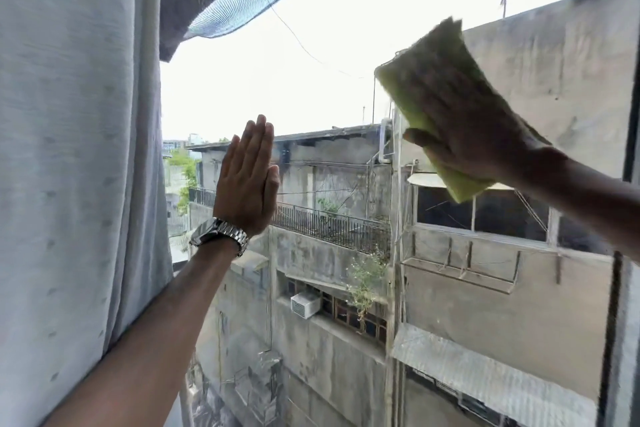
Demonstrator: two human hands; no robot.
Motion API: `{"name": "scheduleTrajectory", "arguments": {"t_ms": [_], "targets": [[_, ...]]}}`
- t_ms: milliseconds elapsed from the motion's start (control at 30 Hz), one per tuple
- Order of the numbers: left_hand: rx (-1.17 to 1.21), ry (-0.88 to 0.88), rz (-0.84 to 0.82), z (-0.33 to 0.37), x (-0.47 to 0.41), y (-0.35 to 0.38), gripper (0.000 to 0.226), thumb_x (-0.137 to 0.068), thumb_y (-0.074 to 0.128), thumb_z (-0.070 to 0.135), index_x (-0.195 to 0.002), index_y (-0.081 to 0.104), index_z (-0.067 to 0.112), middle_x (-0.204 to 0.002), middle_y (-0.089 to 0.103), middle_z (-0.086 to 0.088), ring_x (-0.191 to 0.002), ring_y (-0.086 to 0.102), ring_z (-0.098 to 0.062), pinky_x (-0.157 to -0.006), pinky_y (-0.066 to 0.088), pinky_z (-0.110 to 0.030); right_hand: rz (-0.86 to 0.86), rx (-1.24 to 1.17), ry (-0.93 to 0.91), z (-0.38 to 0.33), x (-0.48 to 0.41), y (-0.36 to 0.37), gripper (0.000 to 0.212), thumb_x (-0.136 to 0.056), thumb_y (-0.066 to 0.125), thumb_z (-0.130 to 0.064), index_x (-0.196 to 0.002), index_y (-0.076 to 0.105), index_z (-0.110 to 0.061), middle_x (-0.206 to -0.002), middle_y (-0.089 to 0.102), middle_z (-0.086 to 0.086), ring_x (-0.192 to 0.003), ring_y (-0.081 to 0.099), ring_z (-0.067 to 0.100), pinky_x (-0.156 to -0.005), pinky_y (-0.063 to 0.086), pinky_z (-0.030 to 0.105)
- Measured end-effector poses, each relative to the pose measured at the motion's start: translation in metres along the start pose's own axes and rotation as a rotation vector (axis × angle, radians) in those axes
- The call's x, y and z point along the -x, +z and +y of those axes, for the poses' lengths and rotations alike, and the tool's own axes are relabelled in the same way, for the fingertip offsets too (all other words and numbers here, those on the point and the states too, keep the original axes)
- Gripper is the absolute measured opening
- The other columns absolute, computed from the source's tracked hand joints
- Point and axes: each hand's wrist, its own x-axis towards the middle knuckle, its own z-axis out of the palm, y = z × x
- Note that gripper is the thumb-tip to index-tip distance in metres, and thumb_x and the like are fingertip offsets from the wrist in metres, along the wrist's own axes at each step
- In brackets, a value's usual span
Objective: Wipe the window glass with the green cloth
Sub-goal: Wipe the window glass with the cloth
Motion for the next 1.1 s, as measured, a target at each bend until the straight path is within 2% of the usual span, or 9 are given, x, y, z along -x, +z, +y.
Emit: {"name": "scheduleTrajectory", "arguments": {"t_ms": [100, 167, 333, 433, 567, 700, 867, 967, 1100], "targets": [[0.0, 0.005, 0.009, -0.001, -0.001, 0.001, 0.062, -0.101, 0.023, 0.025, -0.158, 0.023, 0.0, -0.168, 0.022, -0.019, -0.159, 0.017, -0.028, -0.131, 0.016, -0.05, 0.116, -0.154, 0.461, -0.039, -0.042, 0.0, 0.077, -0.105, 0.015, -0.061, -0.162, 0.014, -0.009, -0.171, 0.015, 0.014, -0.159, 0.011, 0.03, -0.129, 0.016, 0.051], [0.002, 0.015, 0.015, -0.003, 0.0, 0.002, 0.062, -0.101, 0.023, 0.025, -0.158, 0.022, 0.0, -0.169, 0.021, -0.018, -0.159, 0.017, -0.027, -0.131, 0.016, -0.049, 0.168, -0.222, 0.544, -0.085, -0.056, 0.003, 0.076, -0.105, 0.019, -0.059, -0.161, 0.018, -0.008, -0.17, 0.017, 0.013, -0.158, 0.013, 0.031, -0.128, 0.019, 0.051], [-0.03, 0.057, 0.026, -0.009, 0.0, 0.004, 0.061, -0.101, 0.026, 0.023, -0.159, 0.02, 0.001, -0.169, 0.02, -0.017, -0.16, 0.015, -0.027, -0.131, 0.016, -0.048, 0.055, -0.21, 0.044, -0.175, 0.005, 0.028, 0.066, -0.107, 0.032, -0.048, -0.16, 0.025, -0.009, -0.169, 0.022, 0.011, -0.158, 0.015, 0.03, -0.127, 0.02, 0.051], [-0.017, 0.055, 0.03, -0.006, 0.0, 0.003, 0.062, -0.101, 0.026, 0.023, -0.158, 0.022, -0.001, -0.168, 0.021, -0.02, -0.159, 0.017, -0.03, -0.13, 0.018, -0.051, -0.012, -0.232, -0.032, -0.194, 0.082, 0.04, 0.065, -0.105, 0.042, -0.043, -0.16, 0.026, -0.012, -0.169, 0.023, 0.007, -0.158, 0.016, 0.025, -0.129, 0.022, 0.047], [-0.005, 0.056, 0.025, -0.006, -0.001, 0.003, 0.061, -0.102, 0.025, 0.025, -0.157, 0.022, -0.001, -0.168, 0.022, -0.02, -0.159, 0.018, -0.031, -0.13, 0.019, -0.052, -0.1, -0.134, -0.076, -0.158, 0.167, 0.043, 0.072, -0.104, 0.046, -0.047, -0.162, 0.019, -0.015, -0.17, 0.021, 0.005, -0.158, 0.018, 0.024, -0.125, 0.025, 0.046], [-0.015, 0.045, 0.023, -0.007, 0.0, 0.006, 0.062, -0.103, 0.024, 0.026, -0.159, 0.02, 0.001, -0.169, 0.019, -0.018, -0.16, 0.014, -0.028, -0.13, 0.018, -0.052, -0.112, -0.024, 0.049, -0.07, 0.207, 0.029, 0.067, -0.108, 0.028, -0.051, -0.162, 0.017, -0.014, -0.172, 0.012, 0.007, -0.156, 0.022, 0.03, -0.129, 0.019, 0.049], [-0.03, 0.01, -0.017, -0.001, 0.001, 0.006, 0.062, -0.104, 0.023, 0.026, -0.16, 0.012, 0.003, -0.171, 0.012, -0.016, -0.16, 0.008, -0.027, -0.133, 0.009, -0.044, -0.067, -0.007, 0.416, 0.013, 0.16, 0.004, 0.073, -0.106, 0.02, -0.055, -0.162, 0.008, -0.01, -0.168, 0.016, 0.021, -0.156, 0.016, 0.041, -0.129, 0.012, 0.054], [-0.018, -0.005, -0.013, 0.0, 0.003, 0.006, 0.061, -0.104, 0.023, 0.025, -0.16, 0.013, 0.003, -0.171, 0.012, -0.015, -0.16, 0.01, -0.027, -0.132, 0.013, -0.049, -0.004, -0.061, 0.589, 0.023, 0.109, -0.003, 0.076, -0.106, 0.021, -0.054, -0.161, 0.005, -0.003, -0.167, 0.009, 0.029, -0.156, 0.003, 0.046, -0.128, 0.001, 0.055], [0.005, -0.001, 0.031, -0.002, 0.003, 0.009, 0.062, -0.103, 0.025, 0.025, -0.159, 0.018, 0.0, -0.169, 0.017, -0.018, -0.159, 0.015, -0.029, -0.13, 0.018, -0.051, 0.154, -0.106, 0.762, 0.015, 0.049, -0.003, 0.074, -0.109, 0.027, -0.049, -0.159, 0.009, 0.003, -0.166, 0.012, 0.03, -0.155, 0.009, 0.046, -0.128, 0.008, 0.057]]}}
